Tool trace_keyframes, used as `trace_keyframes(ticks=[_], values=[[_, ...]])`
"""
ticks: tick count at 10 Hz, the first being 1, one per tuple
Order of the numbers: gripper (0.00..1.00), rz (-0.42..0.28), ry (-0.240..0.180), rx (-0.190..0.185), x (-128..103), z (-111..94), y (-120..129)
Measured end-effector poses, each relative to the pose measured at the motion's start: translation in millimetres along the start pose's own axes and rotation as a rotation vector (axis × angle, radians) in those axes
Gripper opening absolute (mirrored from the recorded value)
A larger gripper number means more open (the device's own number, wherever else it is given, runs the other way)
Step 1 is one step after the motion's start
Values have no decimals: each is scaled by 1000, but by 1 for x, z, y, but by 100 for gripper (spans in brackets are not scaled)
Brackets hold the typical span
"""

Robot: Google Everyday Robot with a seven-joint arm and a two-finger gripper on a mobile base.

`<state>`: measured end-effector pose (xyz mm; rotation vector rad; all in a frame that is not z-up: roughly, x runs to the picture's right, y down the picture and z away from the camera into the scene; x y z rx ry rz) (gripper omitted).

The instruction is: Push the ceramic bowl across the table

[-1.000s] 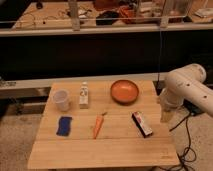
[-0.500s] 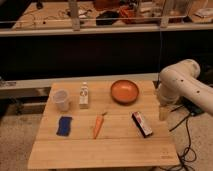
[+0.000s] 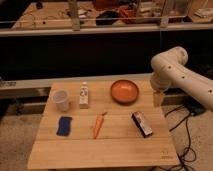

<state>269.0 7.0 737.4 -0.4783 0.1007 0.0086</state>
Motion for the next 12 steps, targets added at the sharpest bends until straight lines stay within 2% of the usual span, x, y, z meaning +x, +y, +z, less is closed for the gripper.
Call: trace_keyframes(ticks=[1, 3, 6, 9, 12], values=[[80, -5, 1, 4, -2, -1, -14], [78, -6, -4, 6, -3, 10, -32], [55, -5, -15, 18, 1, 13, -40], [43, -19, -25, 18, -13, 17, -54], [12, -23, -40, 50, -13, 27, -72]])
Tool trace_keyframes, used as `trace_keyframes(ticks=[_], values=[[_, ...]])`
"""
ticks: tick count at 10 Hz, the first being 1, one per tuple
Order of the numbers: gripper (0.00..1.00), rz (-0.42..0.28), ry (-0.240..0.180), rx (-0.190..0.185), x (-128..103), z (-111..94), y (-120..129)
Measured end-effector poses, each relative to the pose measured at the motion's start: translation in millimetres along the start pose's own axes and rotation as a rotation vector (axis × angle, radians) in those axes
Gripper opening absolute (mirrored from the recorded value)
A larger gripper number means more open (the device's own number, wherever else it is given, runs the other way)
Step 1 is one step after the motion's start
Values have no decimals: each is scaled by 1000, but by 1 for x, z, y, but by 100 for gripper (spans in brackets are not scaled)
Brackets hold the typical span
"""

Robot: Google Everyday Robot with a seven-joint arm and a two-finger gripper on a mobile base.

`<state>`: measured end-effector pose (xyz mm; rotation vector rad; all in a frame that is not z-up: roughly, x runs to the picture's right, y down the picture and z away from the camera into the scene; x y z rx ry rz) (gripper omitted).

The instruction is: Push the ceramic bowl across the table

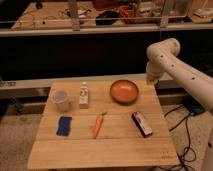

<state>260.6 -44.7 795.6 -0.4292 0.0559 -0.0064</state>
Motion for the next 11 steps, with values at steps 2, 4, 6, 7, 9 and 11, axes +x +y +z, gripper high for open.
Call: trace_keyframes(ticks=[2, 4, 6, 7, 9, 11], values=[[2, 0, -11, 3, -3, 21, -10], [2, -5, -20, 12, -7, 38, -15], [2, -32, -29, 28, -17, 49, -23], [2, -44, -34, 32, -25, 53, -28], [2, -61, -45, 42, -29, 77, -37], [2, -82, -48, 43, -24, 88, -40]])
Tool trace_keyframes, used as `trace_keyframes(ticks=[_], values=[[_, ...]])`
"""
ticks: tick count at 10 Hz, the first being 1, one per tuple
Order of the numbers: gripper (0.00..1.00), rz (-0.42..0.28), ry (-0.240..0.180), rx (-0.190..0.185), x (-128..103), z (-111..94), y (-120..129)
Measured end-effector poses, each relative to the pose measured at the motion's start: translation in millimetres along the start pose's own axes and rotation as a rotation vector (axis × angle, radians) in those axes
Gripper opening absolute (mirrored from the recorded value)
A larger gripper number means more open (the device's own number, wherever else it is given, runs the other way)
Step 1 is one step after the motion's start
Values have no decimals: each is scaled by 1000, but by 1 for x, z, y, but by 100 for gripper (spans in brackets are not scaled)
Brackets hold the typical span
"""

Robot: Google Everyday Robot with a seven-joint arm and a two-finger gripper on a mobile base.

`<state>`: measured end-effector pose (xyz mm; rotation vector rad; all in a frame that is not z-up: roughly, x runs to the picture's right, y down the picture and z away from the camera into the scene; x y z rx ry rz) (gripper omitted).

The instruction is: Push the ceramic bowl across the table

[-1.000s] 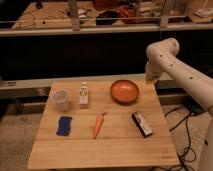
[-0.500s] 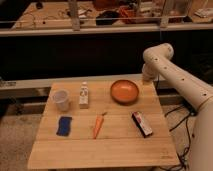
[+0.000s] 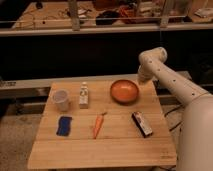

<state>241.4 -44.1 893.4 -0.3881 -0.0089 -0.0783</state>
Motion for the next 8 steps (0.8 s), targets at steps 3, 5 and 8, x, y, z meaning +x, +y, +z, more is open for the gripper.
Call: trace_keyframes(ticks=[3, 5, 8], values=[[2, -43, -35, -21, -7, 34, 7], [2, -66, -57, -37, -8, 50, 11], [2, -116, -100, -54, -11, 55, 29]])
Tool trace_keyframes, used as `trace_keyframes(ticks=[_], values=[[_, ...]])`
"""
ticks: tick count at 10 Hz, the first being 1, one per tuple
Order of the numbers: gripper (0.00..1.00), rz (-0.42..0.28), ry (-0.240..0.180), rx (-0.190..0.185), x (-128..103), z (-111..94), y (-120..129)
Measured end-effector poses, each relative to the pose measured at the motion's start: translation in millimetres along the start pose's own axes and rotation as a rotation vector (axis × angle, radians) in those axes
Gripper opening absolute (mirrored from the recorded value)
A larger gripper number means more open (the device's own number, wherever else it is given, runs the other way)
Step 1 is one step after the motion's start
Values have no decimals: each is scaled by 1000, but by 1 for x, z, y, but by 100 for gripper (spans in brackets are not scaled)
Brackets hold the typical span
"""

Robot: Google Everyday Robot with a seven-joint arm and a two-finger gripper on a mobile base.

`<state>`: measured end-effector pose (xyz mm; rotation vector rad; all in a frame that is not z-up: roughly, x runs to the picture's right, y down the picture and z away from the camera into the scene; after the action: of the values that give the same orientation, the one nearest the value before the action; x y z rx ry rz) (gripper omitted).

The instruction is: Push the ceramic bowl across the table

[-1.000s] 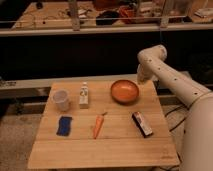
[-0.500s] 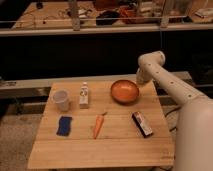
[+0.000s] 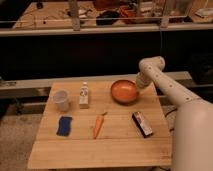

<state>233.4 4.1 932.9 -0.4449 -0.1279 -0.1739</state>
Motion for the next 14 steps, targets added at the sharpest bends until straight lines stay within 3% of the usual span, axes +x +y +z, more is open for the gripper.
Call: trace_keyframes(ticks=[4, 8, 14], values=[[2, -61, -41, -26, -9, 8, 13], [2, -169, -80, -48, -45, 13, 25], [2, -223, -96, -91, -50, 24, 55]])
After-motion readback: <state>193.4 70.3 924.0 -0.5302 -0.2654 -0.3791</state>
